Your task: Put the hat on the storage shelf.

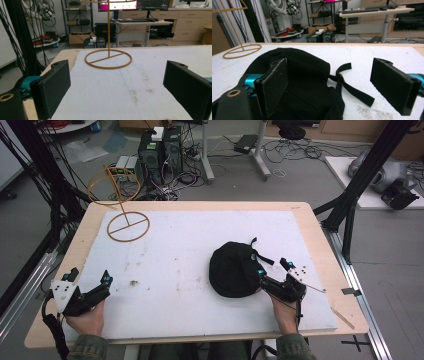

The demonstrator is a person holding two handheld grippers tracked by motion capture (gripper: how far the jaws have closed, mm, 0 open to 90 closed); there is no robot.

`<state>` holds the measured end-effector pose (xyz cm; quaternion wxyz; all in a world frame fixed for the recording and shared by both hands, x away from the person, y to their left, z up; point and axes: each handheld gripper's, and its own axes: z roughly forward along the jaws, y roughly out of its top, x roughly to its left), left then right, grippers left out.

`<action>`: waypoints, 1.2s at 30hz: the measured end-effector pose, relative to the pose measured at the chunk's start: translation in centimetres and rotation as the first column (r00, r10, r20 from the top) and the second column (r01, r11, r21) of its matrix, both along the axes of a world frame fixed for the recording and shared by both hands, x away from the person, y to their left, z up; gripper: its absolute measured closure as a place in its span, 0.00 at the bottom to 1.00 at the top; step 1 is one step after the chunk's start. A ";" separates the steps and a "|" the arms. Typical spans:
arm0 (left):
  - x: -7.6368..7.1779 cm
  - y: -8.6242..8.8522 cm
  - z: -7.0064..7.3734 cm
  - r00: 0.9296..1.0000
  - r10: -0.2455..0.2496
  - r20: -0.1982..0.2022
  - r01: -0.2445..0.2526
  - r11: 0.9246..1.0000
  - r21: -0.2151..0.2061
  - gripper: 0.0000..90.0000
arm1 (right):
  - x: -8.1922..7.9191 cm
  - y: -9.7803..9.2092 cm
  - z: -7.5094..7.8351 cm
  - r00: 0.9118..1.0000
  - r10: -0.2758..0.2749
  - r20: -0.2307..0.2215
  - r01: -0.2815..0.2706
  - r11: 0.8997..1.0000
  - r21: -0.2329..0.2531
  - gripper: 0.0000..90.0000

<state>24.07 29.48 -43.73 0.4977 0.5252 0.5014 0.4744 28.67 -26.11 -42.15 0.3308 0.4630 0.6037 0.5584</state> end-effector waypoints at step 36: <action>-0.2 0.0 -0.1 0.999 -0.035 0.002 0.035 0.999 -0.015 0.09 | 1.9 5.8 -0.9 0.964 0.171 -0.205 -0.202 0.970 -0.136 0.37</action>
